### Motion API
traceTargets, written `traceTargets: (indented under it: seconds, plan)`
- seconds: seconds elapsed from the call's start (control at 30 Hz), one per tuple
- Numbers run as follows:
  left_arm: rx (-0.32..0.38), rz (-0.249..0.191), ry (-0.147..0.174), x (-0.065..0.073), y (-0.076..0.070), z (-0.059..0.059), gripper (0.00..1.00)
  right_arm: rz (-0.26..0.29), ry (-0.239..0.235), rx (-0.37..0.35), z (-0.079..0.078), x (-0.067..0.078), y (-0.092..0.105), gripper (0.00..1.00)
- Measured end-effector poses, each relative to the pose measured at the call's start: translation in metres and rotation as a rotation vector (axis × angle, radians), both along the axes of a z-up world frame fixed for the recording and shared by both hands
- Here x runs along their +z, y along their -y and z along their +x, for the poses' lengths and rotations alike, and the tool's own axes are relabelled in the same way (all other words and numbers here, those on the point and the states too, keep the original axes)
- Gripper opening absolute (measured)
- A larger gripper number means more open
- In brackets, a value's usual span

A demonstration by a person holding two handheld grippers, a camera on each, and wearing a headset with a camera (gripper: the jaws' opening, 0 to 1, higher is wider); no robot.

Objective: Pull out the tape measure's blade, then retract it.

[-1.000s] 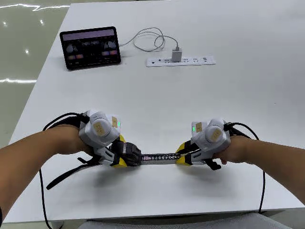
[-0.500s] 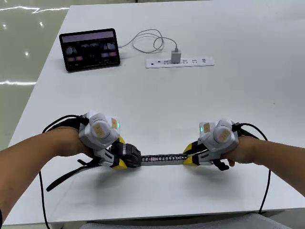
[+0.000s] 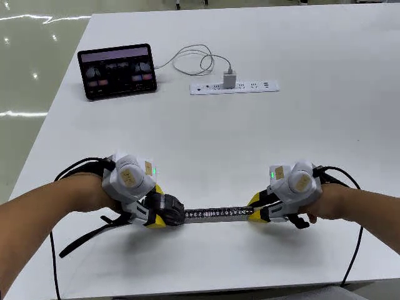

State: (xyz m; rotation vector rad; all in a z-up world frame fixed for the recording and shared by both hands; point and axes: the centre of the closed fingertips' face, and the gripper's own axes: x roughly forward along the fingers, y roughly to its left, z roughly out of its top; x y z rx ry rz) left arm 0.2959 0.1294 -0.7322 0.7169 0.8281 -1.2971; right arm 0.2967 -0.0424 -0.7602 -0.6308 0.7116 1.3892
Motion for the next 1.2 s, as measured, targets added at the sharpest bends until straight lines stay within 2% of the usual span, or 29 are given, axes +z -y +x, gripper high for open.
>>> traceTargets:
  seconds: [1.2]
  plan:
    - [0.008,-0.007,0.002,0.0,0.0,0.0,0.34,-0.02,-0.014,-0.025,0.002,0.004,0.035,0.09]
